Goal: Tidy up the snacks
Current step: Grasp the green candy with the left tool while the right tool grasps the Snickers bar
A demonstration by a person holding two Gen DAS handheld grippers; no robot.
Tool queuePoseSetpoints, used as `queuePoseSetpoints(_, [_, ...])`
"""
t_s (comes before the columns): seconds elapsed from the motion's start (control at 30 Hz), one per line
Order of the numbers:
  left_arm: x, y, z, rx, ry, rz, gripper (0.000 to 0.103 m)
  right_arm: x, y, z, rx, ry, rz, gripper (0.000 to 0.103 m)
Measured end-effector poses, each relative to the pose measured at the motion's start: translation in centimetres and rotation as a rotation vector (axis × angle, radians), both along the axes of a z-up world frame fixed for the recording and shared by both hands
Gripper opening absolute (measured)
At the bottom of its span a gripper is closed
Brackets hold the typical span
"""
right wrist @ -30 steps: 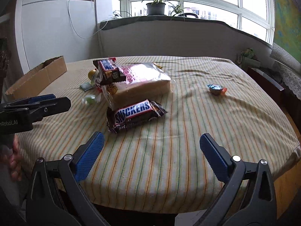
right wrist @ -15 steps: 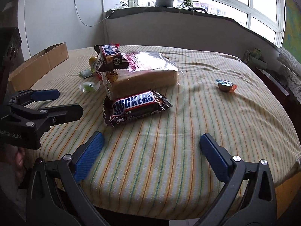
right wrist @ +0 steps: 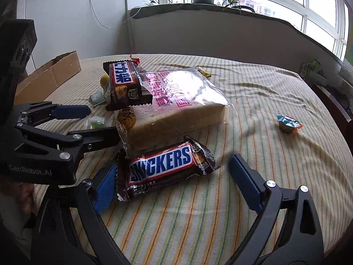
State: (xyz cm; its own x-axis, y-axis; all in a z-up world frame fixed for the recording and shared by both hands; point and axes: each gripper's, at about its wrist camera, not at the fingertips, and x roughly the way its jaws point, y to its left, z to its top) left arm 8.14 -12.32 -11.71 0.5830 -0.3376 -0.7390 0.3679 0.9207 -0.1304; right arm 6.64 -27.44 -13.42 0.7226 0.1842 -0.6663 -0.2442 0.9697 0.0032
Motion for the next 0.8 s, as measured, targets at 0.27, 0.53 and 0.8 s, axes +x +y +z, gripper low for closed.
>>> queuePoseSetpoints(0.27, [0.1, 1.9, 0.1, -0.061, -0.024, 0.034, 0.028, -1.3, -1.0, 0.2, 0.013, -0.054, -0.023, 0.053])
queuePoseSetpoints(0.53, [-0.9, 2.4, 0.0, -0.106, -0.04, 0.01, 0.022, -2.8, -1.8, 0.2, 0.042, -0.077, -0.053, 0.053])
queuePoseSetpoints(0.8, [-1.8, 3.5, -0.2, -0.169, -0.061, 0.018, 0.022, -3.3, -2.3, 0.1, 0.07, -0.094, -0.066, 0.053])
